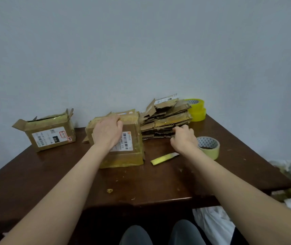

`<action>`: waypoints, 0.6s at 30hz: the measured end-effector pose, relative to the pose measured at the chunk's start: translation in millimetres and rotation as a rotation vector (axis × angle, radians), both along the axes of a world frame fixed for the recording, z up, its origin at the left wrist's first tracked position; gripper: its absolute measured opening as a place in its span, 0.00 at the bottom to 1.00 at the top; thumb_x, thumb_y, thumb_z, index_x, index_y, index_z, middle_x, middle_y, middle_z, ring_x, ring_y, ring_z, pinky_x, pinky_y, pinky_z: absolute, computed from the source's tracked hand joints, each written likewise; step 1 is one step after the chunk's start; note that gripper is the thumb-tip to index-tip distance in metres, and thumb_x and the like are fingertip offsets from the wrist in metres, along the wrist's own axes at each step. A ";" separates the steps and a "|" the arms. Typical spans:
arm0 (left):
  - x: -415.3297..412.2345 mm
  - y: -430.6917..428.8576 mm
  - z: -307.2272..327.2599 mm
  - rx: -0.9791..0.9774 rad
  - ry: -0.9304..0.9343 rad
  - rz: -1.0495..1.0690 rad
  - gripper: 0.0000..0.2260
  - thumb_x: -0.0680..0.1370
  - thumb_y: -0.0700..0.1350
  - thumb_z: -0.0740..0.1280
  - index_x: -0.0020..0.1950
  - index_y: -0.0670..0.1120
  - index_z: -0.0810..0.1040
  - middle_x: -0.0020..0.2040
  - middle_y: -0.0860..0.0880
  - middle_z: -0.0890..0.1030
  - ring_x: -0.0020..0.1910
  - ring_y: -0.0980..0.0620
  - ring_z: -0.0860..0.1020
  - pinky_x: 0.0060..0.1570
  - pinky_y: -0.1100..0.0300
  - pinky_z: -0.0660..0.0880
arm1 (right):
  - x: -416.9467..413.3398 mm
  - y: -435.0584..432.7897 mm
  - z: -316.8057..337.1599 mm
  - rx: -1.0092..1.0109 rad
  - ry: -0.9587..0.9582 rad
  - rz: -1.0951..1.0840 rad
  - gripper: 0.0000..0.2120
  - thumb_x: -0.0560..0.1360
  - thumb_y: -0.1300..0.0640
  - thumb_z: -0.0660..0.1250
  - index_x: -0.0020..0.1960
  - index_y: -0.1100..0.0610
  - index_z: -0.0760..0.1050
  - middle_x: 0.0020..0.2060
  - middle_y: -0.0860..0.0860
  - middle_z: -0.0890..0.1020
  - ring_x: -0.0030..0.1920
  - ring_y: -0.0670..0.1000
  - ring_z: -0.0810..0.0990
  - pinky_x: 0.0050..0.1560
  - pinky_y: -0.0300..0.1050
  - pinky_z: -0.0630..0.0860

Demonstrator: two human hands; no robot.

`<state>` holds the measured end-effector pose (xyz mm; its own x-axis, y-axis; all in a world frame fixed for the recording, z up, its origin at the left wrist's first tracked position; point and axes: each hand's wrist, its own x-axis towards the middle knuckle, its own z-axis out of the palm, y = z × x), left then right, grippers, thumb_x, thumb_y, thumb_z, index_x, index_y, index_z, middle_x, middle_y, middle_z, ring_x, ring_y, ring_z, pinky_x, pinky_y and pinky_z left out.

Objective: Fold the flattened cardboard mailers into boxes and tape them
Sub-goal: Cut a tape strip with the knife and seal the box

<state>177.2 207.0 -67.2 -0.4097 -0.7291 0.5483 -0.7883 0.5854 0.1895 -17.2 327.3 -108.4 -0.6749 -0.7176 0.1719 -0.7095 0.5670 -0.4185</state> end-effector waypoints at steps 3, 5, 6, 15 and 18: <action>-0.3 -2.0 -3.1 -0.037 0.036 0.043 0.16 0.80 0.49 0.53 0.61 0.47 0.76 0.53 0.45 0.80 0.50 0.44 0.77 0.42 0.54 0.69 | -18.7 18.2 -10.3 0.088 0.042 -0.128 0.24 0.77 0.56 0.65 0.70 0.58 0.65 0.68 0.57 0.66 0.69 0.59 0.65 0.64 0.53 0.69; -0.2 -3.8 -3.3 -0.059 0.034 0.046 0.16 0.81 0.50 0.53 0.59 0.47 0.76 0.51 0.45 0.81 0.47 0.45 0.77 0.39 0.56 0.67 | -30.3 27.0 -17.1 0.186 0.024 -0.188 0.25 0.75 0.53 0.68 0.69 0.59 0.67 0.66 0.58 0.70 0.68 0.59 0.67 0.65 0.53 0.67; 0.3 -5.3 -3.0 -0.058 0.034 0.042 0.16 0.81 0.50 0.53 0.59 0.47 0.76 0.51 0.46 0.81 0.47 0.45 0.77 0.39 0.56 0.67 | -33.6 31.1 -20.1 0.251 0.020 -0.187 0.24 0.75 0.51 0.68 0.68 0.59 0.69 0.65 0.57 0.72 0.67 0.59 0.70 0.66 0.53 0.66; 20.8 -20.9 6.6 0.019 -0.117 -0.037 0.18 0.81 0.57 0.51 0.66 0.59 0.74 0.64 0.49 0.75 0.62 0.48 0.73 0.57 0.51 0.71 | 5.4 -3.5 45.7 -0.386 -0.127 0.178 0.17 0.81 0.53 0.59 0.68 0.52 0.73 0.61 0.53 0.79 0.62 0.57 0.76 0.55 0.48 0.72; 28.2 -24.5 13.3 0.087 -0.108 -0.108 0.17 0.82 0.51 0.53 0.68 0.55 0.73 0.66 0.51 0.75 0.64 0.49 0.72 0.60 0.52 0.70 | 37.1 -33.0 100.2 -0.647 -0.295 0.411 0.16 0.81 0.55 0.58 0.65 0.58 0.77 0.55 0.53 0.82 0.57 0.51 0.78 0.55 0.43 0.71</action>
